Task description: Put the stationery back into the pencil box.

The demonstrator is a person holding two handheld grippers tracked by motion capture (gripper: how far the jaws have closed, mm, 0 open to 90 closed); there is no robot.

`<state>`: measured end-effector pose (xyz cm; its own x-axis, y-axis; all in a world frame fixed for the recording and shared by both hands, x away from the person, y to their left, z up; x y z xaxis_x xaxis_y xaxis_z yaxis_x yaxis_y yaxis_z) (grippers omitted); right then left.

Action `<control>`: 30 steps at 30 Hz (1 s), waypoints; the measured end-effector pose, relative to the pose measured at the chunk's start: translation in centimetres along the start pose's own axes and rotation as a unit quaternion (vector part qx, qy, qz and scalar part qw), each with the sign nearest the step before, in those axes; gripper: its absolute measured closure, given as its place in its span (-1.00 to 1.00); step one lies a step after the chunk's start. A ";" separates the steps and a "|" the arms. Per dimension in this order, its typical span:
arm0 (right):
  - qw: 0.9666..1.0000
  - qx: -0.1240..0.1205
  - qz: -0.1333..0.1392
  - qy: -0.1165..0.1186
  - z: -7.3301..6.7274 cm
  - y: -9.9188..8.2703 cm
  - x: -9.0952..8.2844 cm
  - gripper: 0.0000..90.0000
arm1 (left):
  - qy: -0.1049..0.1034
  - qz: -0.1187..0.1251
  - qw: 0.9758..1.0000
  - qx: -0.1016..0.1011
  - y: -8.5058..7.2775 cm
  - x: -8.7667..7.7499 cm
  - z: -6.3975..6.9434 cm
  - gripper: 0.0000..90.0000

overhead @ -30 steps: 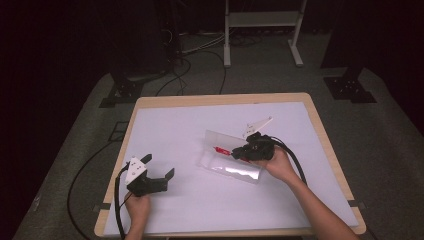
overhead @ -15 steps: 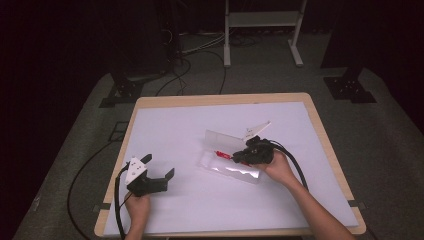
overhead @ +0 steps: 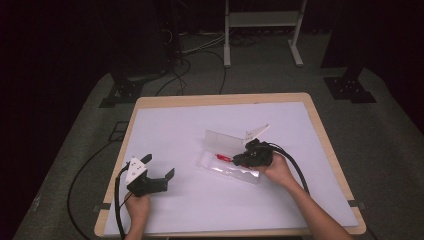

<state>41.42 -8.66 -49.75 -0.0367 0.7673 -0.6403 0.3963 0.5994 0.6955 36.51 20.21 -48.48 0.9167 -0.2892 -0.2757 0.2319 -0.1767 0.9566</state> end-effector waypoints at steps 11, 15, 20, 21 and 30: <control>1.000 0.006 -0.005 -0.002 0.1 -0.7 0.4 0.75 | 0.000 0.000 1.000 0.000 0.0 0.0 0.0 -1.00; 1.000 0.007 -0.007 -0.002 0.2 -0.9 0.6 0.75 | 0.000 0.000 1.000 0.000 0.0 0.0 0.0 -1.00; 1.000 0.006 -0.009 -0.002 0.2 -0.9 0.8 0.75 | 0.000 0.000 1.000 0.000 0.0 0.0 0.0 -1.00; 1.000 0.008 -0.010 -0.002 0.2 -0.9 0.8 0.75 | 0.000 0.000 1.000 0.000 0.0 0.0 0.0 -1.00; 1.000 0.009 -0.018 -0.002 0.2 -1.2 1.3 0.75 | 0.000 0.000 1.000 0.000 0.0 0.0 0.0 -1.00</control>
<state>41.04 -8.45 -51.46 -0.0482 0.7440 -0.6664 0.4107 0.6229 0.6658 36.50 20.23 -48.47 0.9165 -0.2900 -0.2755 0.2317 -0.1765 0.9566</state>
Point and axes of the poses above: each handheld gripper's, and its own axes: x roughly forward along the jaws, y roughly out of its top, z roughly to its right, the point moved 8 cm from there along x, roughly forward along the jaws, and after that the axes turned 15 degrees about y, right-handed, at the moved point
